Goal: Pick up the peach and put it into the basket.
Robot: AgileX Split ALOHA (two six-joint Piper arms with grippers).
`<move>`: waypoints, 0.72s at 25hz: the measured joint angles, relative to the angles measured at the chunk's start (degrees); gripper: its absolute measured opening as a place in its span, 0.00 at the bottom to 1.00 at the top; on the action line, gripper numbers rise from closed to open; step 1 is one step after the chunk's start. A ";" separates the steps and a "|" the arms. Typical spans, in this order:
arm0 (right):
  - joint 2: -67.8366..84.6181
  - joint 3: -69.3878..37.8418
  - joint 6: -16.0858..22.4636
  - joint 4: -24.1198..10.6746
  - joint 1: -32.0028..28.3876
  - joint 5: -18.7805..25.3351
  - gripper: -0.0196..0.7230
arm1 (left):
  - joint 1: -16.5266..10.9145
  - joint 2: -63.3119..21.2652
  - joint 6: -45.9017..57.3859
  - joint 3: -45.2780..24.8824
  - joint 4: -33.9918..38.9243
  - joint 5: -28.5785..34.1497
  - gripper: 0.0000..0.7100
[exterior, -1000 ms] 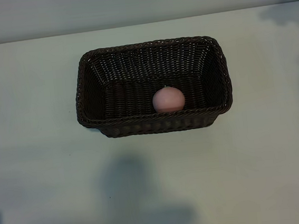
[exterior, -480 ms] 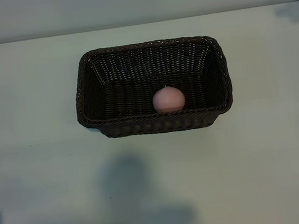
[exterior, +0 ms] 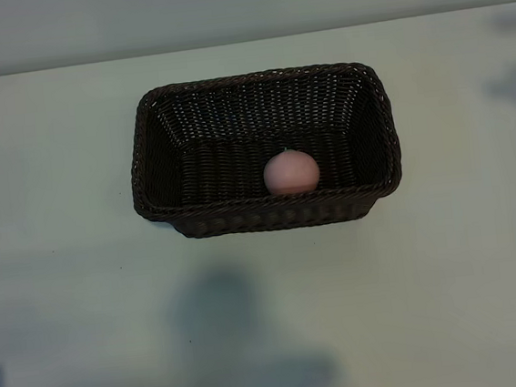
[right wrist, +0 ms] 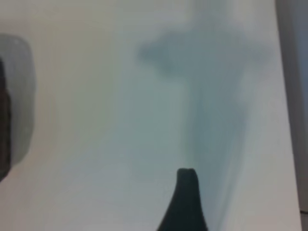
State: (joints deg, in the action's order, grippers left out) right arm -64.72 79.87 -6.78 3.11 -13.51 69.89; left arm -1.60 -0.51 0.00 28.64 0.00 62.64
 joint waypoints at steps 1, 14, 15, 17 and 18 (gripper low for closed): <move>3.99 -1.56 0.00 0.00 0.00 0.06 0.83 | 0.00 0.00 0.00 0.00 0.00 0.00 0.83; 48.81 -21.95 0.11 0.29 0.00 -2.86 0.83 | 0.00 0.00 0.00 0.00 0.00 0.00 0.83; 51.11 -23.90 0.11 0.48 0.00 -3.73 0.83 | 0.00 0.00 0.00 0.00 0.00 0.00 0.83; 54.71 -27.84 0.11 0.94 0.00 -4.77 0.83 | 0.00 0.00 0.00 0.00 0.00 0.00 0.83; 56.33 -29.55 0.11 1.17 0.00 -5.27 0.83 | 0.00 0.00 0.00 0.00 0.00 0.00 0.83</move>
State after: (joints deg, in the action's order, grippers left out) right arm -8.39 50.32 -6.68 4.28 -13.51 64.62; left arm -1.60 -0.51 0.00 28.64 0.00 62.64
